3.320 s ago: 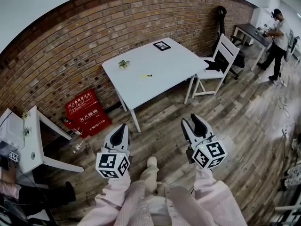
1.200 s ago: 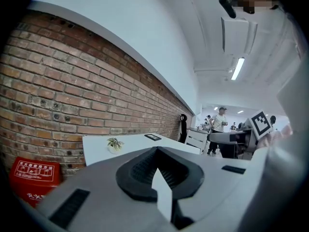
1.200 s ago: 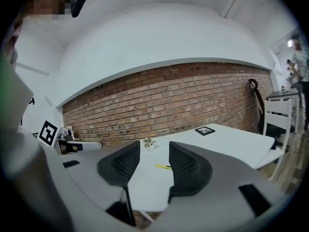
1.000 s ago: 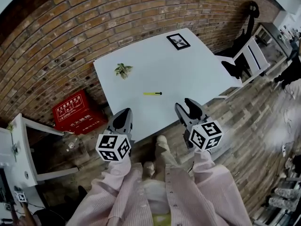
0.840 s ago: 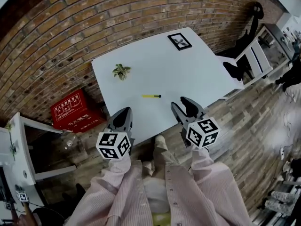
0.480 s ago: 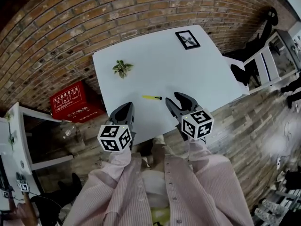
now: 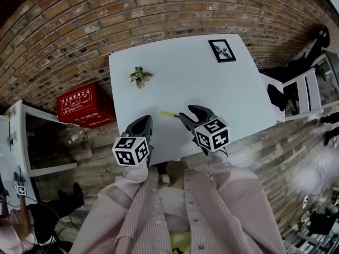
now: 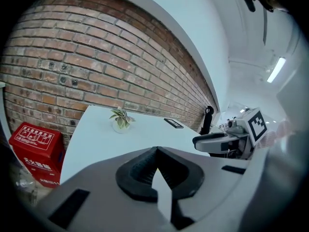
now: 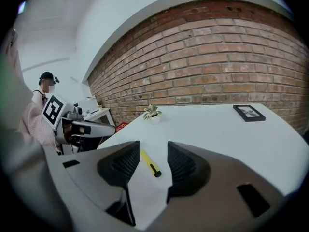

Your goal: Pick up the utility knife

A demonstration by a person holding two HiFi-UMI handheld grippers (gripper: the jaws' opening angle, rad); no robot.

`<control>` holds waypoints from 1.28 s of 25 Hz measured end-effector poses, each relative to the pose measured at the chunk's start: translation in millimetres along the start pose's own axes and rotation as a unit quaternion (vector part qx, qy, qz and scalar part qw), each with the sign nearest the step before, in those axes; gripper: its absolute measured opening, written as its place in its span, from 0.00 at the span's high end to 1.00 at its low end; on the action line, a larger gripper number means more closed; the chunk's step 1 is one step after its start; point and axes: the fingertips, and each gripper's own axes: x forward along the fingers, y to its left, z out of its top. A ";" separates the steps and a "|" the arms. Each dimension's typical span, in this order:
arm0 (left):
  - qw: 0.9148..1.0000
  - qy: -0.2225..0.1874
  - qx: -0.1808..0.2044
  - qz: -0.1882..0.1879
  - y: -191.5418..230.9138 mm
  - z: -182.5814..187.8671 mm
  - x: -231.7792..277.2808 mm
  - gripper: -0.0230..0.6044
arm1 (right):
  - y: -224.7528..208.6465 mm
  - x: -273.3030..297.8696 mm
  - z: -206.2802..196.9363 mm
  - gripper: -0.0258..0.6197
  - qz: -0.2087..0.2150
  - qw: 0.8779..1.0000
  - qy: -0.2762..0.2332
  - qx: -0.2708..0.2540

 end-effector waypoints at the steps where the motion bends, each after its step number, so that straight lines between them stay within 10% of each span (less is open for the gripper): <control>1: 1.000 0.003 -0.004 0.005 1.8 -3.1 2.3 0.98 | -0.5 4.3 -2.3 0.68 0.008 1.000 0.008 -0.003; 14: 0.997 0.040 -0.038 0.045 19.4 -36.2 16.2 0.98 | 9.5 47.0 -37.4 0.68 0.087 0.985 0.122 -0.080; 32: 0.997 0.063 -0.048 0.015 27.0 -36.1 29.1 0.98 | 16.0 67.8 -68.3 0.74 0.084 0.958 0.228 -0.154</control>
